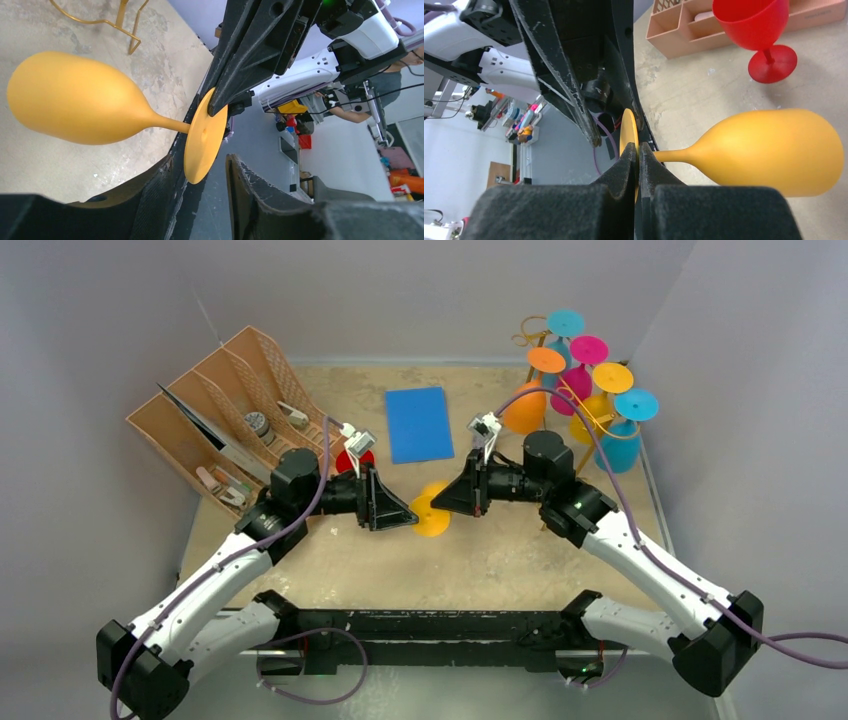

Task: Take the wine glass off the wine glass rack
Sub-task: Place the wine glass at the center of the board.

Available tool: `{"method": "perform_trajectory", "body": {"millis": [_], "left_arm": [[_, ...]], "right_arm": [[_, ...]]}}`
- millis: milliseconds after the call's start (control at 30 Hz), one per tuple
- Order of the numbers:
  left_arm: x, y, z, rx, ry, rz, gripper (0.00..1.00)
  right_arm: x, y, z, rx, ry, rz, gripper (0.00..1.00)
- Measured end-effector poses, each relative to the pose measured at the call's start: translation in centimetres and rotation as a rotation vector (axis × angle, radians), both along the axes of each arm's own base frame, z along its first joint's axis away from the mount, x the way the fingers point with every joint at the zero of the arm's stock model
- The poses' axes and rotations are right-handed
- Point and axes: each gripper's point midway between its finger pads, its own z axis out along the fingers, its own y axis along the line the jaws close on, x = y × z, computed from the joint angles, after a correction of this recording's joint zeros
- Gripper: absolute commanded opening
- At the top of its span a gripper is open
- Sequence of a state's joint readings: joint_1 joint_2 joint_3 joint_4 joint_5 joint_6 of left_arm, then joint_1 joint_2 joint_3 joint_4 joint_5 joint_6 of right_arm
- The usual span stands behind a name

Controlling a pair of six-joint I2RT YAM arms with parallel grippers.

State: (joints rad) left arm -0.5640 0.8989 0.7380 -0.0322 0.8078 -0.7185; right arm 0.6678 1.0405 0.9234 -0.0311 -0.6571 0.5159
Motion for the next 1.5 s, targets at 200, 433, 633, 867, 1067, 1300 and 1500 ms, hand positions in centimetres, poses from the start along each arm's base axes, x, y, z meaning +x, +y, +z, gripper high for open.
{"method": "perform_trajectory", "body": {"millis": [200,433,633,867,1067,1300,1500], "left_arm": [[0.0,-0.4,0.4,-0.037,-0.015,-0.003,0.18],[0.0,-0.8,-0.1,-0.057,0.015,-0.001,0.00],[-0.3,-0.4,0.9,-0.075,-0.024,0.026,0.00],[-0.4,0.2,0.7,-0.045,-0.076,0.051,0.00],[0.0,0.6,-0.1,0.014,-0.102,0.063,0.00],[0.3,0.3,-0.6,0.035,-0.116,0.052,0.00],[0.4,0.3,-0.8,0.043,-0.128,0.049,0.00]], "right_arm": [[-0.1,0.3,0.4,0.034,-0.018,0.013,0.00],[-0.5,0.4,0.2,0.039,-0.001,0.026,0.15],[-0.5,0.0,0.1,0.023,-0.015,0.005,0.67],[-1.2,-0.2,-0.8,0.069,0.054,-0.015,0.69],[-2.6,0.3,-5.0,0.104,0.237,-0.012,0.62],[-3.0,1.4,-3.9,0.162,0.216,-0.012,0.41],[-2.4,1.9,-3.2,0.205,0.200,-0.025,0.21]]}}
